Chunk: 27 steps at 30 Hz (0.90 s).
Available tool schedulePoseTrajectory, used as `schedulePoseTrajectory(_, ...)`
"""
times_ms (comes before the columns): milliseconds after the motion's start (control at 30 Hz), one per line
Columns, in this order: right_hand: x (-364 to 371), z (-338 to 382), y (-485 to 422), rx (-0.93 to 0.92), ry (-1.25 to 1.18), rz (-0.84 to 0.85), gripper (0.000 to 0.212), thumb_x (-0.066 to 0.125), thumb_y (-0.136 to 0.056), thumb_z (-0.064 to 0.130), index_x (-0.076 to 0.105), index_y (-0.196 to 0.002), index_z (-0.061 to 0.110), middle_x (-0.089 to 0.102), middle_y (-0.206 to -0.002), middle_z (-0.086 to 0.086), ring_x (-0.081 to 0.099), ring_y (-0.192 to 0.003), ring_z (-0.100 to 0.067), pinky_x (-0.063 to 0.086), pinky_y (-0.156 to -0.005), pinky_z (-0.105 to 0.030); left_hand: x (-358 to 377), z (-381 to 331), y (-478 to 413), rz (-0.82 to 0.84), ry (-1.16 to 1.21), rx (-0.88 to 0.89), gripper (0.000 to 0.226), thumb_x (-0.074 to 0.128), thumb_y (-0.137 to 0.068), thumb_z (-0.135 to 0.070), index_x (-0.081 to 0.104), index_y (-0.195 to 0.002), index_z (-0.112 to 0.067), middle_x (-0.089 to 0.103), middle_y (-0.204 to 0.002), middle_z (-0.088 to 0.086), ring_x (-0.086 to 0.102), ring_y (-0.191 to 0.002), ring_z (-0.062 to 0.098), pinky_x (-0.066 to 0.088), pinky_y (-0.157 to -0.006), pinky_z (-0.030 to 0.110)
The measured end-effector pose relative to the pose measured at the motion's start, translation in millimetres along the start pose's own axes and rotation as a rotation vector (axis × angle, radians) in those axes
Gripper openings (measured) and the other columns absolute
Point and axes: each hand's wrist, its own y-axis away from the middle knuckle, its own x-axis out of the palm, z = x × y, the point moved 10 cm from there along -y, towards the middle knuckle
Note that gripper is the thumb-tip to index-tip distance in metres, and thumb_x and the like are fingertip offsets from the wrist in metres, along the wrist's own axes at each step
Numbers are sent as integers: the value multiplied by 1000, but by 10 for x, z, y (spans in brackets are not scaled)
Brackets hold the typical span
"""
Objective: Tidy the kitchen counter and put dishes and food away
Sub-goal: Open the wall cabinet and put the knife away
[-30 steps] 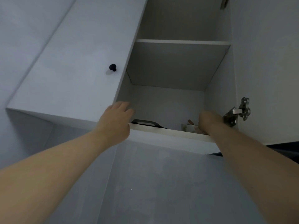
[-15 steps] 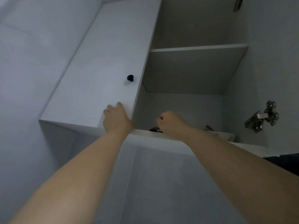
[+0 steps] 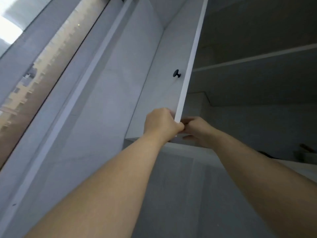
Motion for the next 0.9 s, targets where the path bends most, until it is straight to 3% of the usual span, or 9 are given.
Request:
schedulePoseTrajectory(100,494,162,9,1,-296,122,37,36,-89,-9,66,-93,12,68,-82,-5,64,-75,-17,58,-70,-34,-256,136,-4,7,19,-8,22,67,-70,-38,69,-81,-19,68,-79,0,61,-76,22,37,-54,24)
schedulePoseTrajectory(167,789,257,-55,-13,-402,141,41,31,-88,-9,65,-96,11,63,-77,-6,58,-74,-20,54,-87,-49,-467,284,-12,-6,58,-19,24,66,-71,-37,73,-84,-19,70,-79,2,63,-78,23,43,-59,24)
schedulePoseTrajectory(233,1065,367,-88,-18,-456,144,44,27,-90,-8,63,-110,10,63,-69,4,55,-64,-9,51,-83,-44,-725,482,-10,-32,97,-53,17,66,-73,-34,72,-75,-18,68,-70,-1,61,-69,18,45,-56,22)
schedulePoseTrajectory(333,1362,493,-82,-30,-483,179,49,23,-96,-5,51,-133,11,63,-115,4,58,-96,-9,43,-71,-28,-1069,780,12,-121,128,-133,38,66,-76,-26,47,-46,-14,41,-42,-1,39,-45,12,29,-42,23)
schedulePoseTrajectory(433,1700,750,20,-60,-471,228,57,16,-93,-13,45,-137,9,52,-124,4,49,-117,-11,42,-96,-33,-1458,1114,-9,-206,66,-154,47,63,-80,-26,34,-46,-13,29,-42,1,30,-45,17,22,-44,27)
schedulePoseTrajectory(533,2037,940,9,-134,-323,262,61,17,-86,-19,49,-131,4,53,-120,2,49,-119,-13,44,-82,-23,-1738,1460,-86,-228,6,-155,47,59,-84,-21,30,-47,-15,27,-45,-1,27,-44,17,21,-47,28)
schedulePoseTrajectory(633,2332,1061,-113,-193,-163,227,48,27,-80,-17,54,-119,-6,58,-126,-14,49,-123,-31,46,-90,-26,-1952,1888,-199,-237,2,-218,42,58,-85,-20,33,-51,-15,33,-50,4,35,-49,21,24,-50,29)
schedulePoseTrajectory(700,2521,1120,-139,-213,-66,241,40,33,-81,-13,54,-111,4,60,-106,-5,52,-105,-25,42,-73,-13,-2005,2155,-264,-236,32,-274,38,57,-85,-20,36,-54,-15,40,-56,9,47,-56,24,29,-54,29)
schedulePoseTrajectory(900,3133,1114,-355,-187,-31,347,43,35,-73,1,47,-98,35,38,-101,21,41,-97,-6,29,-72,-13,-2072,2872,-414,-266,112,-415,14,58,-85,-21,54,-76,-12,56,-76,9,62,-74,28,56,-77,44)
